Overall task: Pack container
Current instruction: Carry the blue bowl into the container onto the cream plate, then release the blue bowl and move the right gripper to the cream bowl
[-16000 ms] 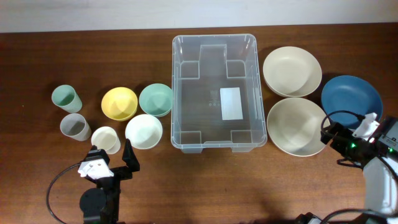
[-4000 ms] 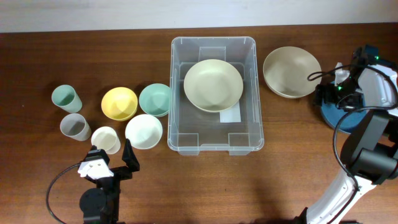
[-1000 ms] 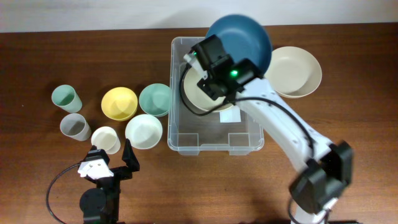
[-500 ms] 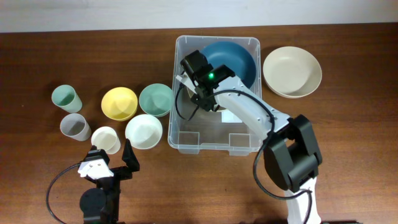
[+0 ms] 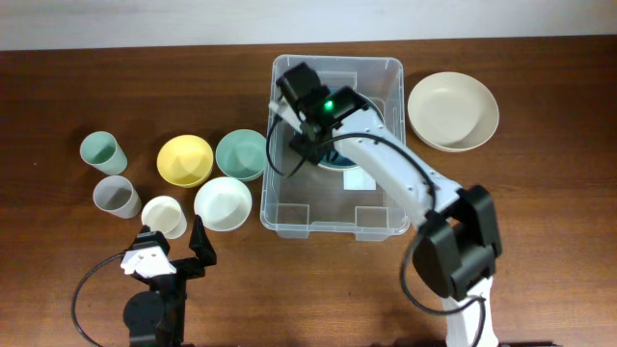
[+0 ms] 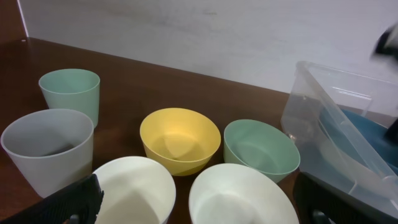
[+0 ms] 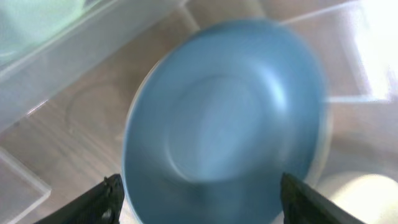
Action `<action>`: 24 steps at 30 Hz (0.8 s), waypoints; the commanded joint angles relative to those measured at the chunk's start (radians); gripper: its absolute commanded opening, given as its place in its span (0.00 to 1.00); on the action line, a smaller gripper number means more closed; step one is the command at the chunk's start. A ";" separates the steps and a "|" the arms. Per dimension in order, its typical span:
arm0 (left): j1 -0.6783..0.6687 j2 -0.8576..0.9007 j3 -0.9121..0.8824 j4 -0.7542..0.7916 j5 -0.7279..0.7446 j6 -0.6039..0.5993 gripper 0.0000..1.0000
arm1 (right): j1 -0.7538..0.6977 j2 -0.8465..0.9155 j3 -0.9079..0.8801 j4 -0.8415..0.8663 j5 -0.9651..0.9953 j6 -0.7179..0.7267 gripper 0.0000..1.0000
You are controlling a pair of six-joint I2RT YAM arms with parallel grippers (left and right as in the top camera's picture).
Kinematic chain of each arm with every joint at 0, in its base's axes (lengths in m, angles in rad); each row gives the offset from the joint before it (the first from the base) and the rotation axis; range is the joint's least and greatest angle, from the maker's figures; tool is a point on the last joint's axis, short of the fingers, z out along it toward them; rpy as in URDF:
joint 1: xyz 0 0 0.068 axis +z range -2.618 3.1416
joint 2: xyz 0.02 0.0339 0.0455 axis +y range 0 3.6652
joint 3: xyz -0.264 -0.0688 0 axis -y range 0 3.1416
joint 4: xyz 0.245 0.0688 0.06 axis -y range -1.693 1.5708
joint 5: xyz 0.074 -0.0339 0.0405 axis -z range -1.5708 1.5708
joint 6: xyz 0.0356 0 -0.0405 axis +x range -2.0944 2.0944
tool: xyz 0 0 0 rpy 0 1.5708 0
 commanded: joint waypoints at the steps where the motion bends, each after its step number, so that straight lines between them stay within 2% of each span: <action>1: -0.002 -0.007 -0.007 0.002 -0.003 0.016 1.00 | -0.032 -0.138 0.084 -0.043 0.079 0.097 0.76; 6: -0.002 -0.007 -0.007 0.002 -0.003 0.016 1.00 | -0.174 -0.237 0.090 -0.091 0.101 0.248 0.81; 8: -0.002 -0.007 -0.007 0.002 -0.003 0.016 1.00 | -0.289 -0.259 0.090 -0.116 0.072 0.324 0.93; 10: -0.002 -0.007 -0.007 0.002 -0.003 0.016 1.00 | -0.404 -0.253 0.089 -0.137 -0.005 0.343 0.99; 20: -0.002 -0.007 -0.007 0.002 -0.003 0.016 1.00 | -0.821 -0.093 0.034 -0.098 -0.341 0.351 0.99; 24: -0.002 -0.007 -0.007 0.002 -0.003 0.016 1.00 | -0.897 -0.002 0.034 -0.055 -0.511 0.373 0.99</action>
